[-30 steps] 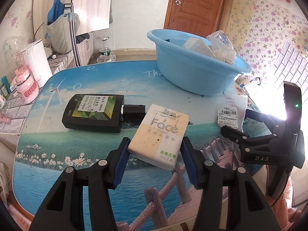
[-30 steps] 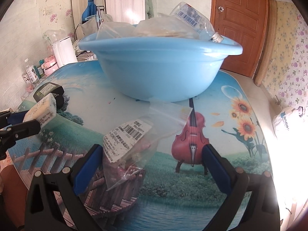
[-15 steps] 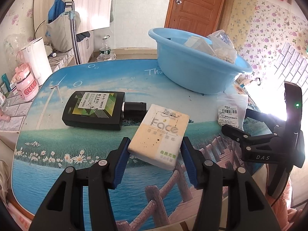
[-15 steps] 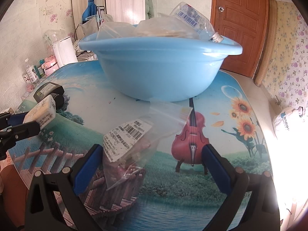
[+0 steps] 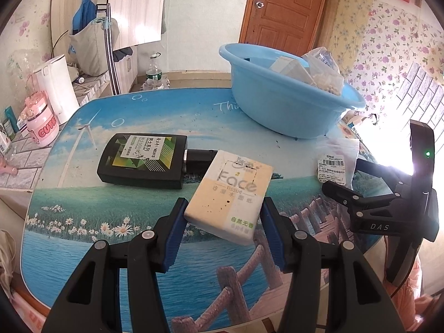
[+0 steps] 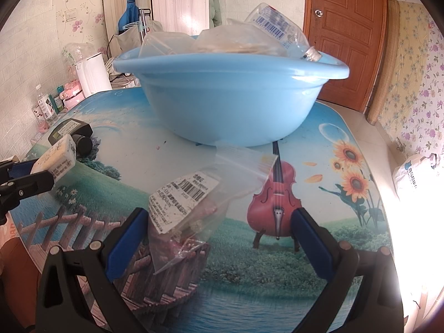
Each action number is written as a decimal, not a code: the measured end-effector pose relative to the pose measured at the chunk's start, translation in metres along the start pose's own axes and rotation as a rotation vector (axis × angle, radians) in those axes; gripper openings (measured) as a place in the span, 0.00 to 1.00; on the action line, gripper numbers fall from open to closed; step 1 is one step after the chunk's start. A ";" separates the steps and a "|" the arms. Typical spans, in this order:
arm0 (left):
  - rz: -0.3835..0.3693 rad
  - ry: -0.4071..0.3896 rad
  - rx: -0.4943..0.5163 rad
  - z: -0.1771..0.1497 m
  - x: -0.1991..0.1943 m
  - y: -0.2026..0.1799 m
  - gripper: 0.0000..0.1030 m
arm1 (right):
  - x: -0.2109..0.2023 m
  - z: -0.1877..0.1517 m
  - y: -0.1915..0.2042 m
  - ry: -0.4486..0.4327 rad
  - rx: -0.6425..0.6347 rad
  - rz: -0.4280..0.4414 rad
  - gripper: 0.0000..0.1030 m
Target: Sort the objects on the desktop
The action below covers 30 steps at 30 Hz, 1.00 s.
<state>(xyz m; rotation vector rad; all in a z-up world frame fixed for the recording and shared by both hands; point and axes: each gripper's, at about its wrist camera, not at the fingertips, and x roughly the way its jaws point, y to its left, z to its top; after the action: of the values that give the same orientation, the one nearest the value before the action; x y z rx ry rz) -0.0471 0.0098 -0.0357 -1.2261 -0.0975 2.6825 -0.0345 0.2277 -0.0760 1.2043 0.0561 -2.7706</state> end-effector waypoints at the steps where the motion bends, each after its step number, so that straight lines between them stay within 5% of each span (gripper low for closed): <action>1: 0.004 -0.001 0.004 0.000 -0.001 0.000 0.51 | 0.000 0.000 0.000 0.000 0.000 0.000 1.00; 22: 0.000 -0.008 -0.003 0.002 -0.005 0.000 0.51 | 0.002 0.003 0.002 0.007 0.042 -0.043 1.00; 30: -0.005 -0.028 0.010 0.006 -0.013 -0.002 0.51 | 0.000 0.009 -0.008 0.132 -0.119 0.105 0.99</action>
<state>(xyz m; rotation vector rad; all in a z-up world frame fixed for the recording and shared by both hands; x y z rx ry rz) -0.0430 0.0093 -0.0217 -1.1842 -0.0910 2.6936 -0.0420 0.2346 -0.0697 1.3170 0.1616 -2.5567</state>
